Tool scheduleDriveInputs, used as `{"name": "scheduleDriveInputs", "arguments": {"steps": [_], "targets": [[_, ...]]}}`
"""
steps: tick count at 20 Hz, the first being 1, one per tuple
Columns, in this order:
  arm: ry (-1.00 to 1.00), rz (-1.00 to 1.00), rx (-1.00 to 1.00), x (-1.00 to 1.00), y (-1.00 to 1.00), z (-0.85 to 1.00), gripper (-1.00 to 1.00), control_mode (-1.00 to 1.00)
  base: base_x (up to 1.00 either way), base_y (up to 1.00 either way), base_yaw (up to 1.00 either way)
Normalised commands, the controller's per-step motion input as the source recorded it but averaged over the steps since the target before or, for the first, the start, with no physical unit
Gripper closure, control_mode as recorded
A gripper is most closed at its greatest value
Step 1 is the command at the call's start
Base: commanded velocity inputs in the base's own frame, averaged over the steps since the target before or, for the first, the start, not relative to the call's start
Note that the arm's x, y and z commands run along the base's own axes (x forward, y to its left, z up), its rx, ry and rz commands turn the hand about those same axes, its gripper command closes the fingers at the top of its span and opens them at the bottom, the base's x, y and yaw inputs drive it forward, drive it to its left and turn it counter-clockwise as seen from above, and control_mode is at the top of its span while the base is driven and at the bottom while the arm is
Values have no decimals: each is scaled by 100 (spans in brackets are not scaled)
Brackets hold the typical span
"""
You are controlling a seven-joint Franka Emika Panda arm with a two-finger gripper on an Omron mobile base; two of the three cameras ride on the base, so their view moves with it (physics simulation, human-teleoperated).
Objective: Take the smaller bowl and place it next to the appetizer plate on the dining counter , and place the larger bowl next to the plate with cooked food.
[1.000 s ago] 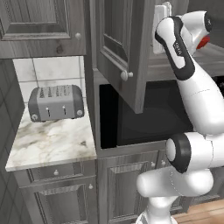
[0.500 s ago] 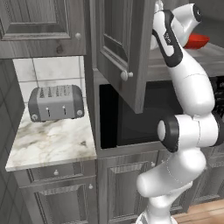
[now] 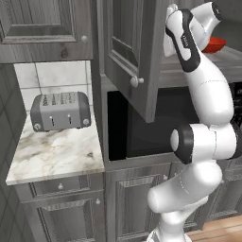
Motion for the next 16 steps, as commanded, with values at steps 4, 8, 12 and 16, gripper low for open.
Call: {"name": "scheduleDriveInputs", "arguments": {"steps": [4,8,12,16], "targets": [[-5,0,0,-74,0,-36,100,-100,0,0,0],[-19,-2,0,-78,0,-9,100,-100,0,0,0],[-39,-15,6,-95,0,-1,100,-100,0,0,0],[-28,-17,18,-100,0,4,100,-100,0,0,0]]}}
